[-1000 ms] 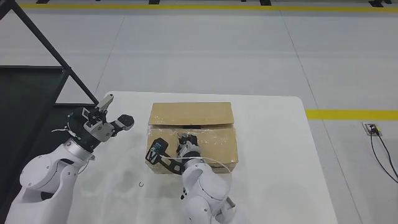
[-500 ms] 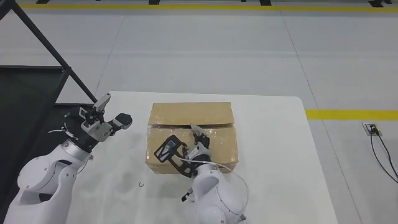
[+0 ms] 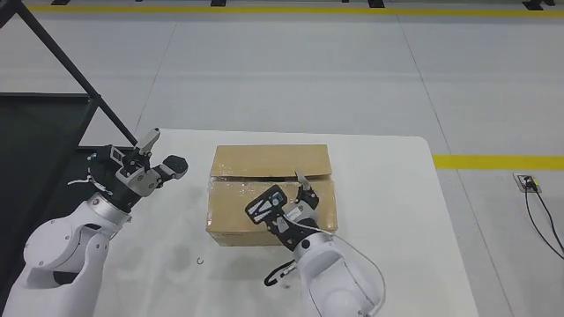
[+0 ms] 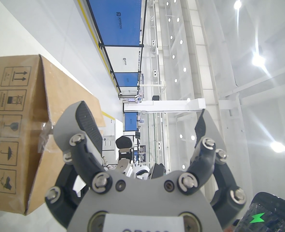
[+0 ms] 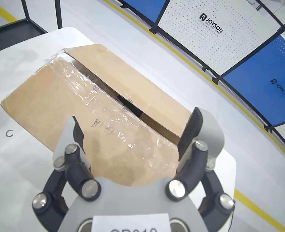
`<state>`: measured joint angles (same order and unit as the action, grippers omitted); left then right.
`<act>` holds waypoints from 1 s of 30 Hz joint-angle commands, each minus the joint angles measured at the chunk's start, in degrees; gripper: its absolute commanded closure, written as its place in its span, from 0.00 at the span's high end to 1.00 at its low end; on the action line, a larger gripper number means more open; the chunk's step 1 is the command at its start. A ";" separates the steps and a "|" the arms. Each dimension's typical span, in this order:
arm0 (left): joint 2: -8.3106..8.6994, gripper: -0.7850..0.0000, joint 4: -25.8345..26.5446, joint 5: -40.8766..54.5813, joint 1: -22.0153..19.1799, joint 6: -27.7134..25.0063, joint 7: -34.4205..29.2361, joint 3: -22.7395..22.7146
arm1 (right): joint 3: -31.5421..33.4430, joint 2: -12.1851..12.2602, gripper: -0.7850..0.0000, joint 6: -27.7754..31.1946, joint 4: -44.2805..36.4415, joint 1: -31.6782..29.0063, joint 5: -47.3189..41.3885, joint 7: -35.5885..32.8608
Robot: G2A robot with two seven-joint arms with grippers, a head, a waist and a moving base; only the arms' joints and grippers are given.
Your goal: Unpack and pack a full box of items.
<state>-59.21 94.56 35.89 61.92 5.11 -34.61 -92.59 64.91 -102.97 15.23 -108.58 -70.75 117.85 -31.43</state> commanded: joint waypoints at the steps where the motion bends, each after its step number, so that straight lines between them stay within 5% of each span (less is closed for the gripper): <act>1: -0.01 1.00 -0.16 0.09 -0.71 0.69 -1.87 1.04 | 2.88 -0.17 1.00 1.93 -0.75 0.82 -11.78 -1.74; 5: 0.02 1.00 -3.05 -3.79 -4.91 0.78 -3.96 3.95 | 9.79 -0.48 1.00 5.44 0.23 5.26 -36.62 -11.72; 9: -0.06 1.00 -6.14 -8.16 -8.88 -0.41 -4.05 6.62 | 10.49 -0.45 1.00 6.04 0.45 5.81 -38.81 -13.01; 16: -0.12 1.00 -6.01 -8.35 -8.95 -0.51 -3.57 6.98 | 10.17 -0.52 1.00 5.81 1.38 5.37 -44.95 -11.03; 26: -1.44 1.00 -12.38 -10.92 -14.37 -1.01 0.93 14.11 | 17.88 -0.20 1.00 -7.46 11.87 18.09 -69.40 -21.98; 30: -2.01 1.00 -15.80 -11.07 -16.91 -0.57 0.24 16.84 | 17.62 0.19 1.00 -13.53 18.53 23.52 -66.98 -23.80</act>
<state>-61.10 79.70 25.10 45.63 4.23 -34.00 -76.51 82.97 -102.87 4.02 -92.21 -48.85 49.36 -54.51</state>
